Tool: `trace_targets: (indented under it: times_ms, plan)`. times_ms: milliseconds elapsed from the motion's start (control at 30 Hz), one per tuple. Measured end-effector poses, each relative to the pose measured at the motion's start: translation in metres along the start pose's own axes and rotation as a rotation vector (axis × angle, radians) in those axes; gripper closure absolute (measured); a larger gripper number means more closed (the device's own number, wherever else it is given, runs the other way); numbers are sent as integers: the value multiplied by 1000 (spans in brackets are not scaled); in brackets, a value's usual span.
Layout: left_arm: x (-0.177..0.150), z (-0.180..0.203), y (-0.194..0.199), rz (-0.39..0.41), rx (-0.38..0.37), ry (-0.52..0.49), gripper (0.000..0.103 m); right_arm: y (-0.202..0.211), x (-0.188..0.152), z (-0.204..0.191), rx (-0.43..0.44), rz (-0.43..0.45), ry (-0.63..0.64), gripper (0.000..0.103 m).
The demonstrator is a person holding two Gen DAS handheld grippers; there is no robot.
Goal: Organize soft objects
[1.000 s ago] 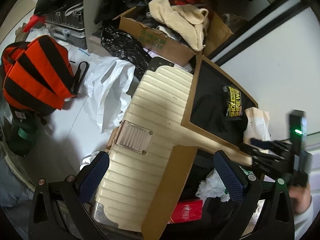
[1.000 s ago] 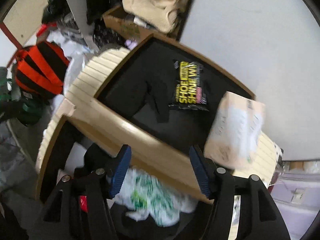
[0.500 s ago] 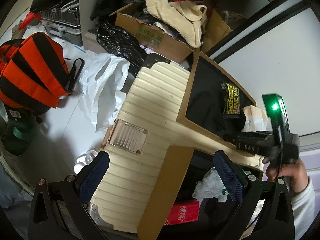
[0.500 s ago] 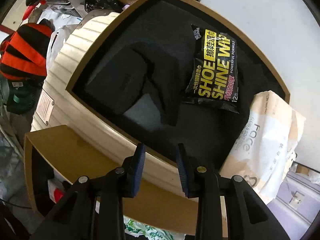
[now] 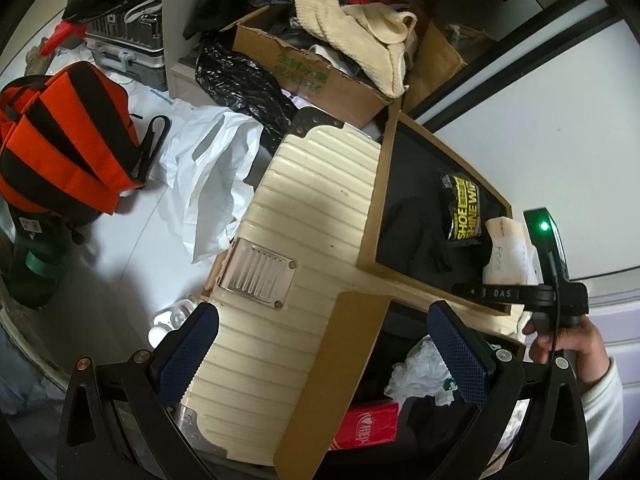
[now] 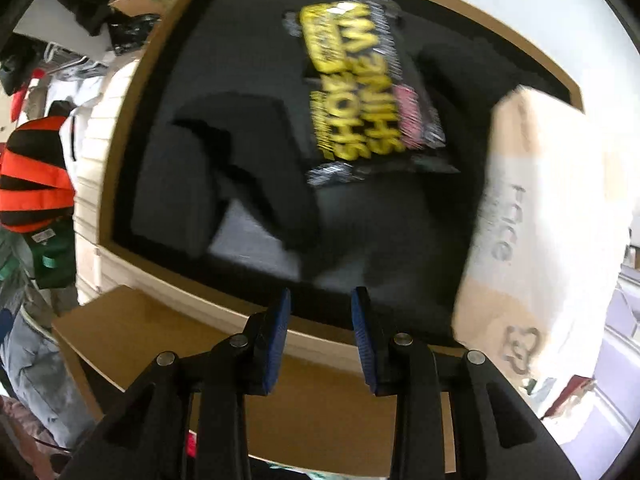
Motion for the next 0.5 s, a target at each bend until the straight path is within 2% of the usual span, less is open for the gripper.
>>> trace_targets:
  times_ms: [100, 267, 400, 500]
  plan:
    - [1, 0, 0, 0, -2, 4, 0, -11, -15, 7, 6, -42, -26, 75]
    - [1, 1, 0, 0, 1, 4, 0, -26, -34, -1, 35, -100, 16, 75]
    - [0, 1, 0, -1, 2, 2, 0, -24, -38, 2, -57, -44, 37, 75]
    - [0, 1, -1, -1, 4, 1, 0, -30, -37, 8, -67, -48, 5, 75]
Point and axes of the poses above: each gripper's, at about its wrist camera, not at the fingertips, and y roughly against the way its jaws point, z to its right, x to its top, the point moved 3 cm from there along -y, roughly the way its jaws point, and after that the axes turned 13 degrees about x, right-handed, at the moved point
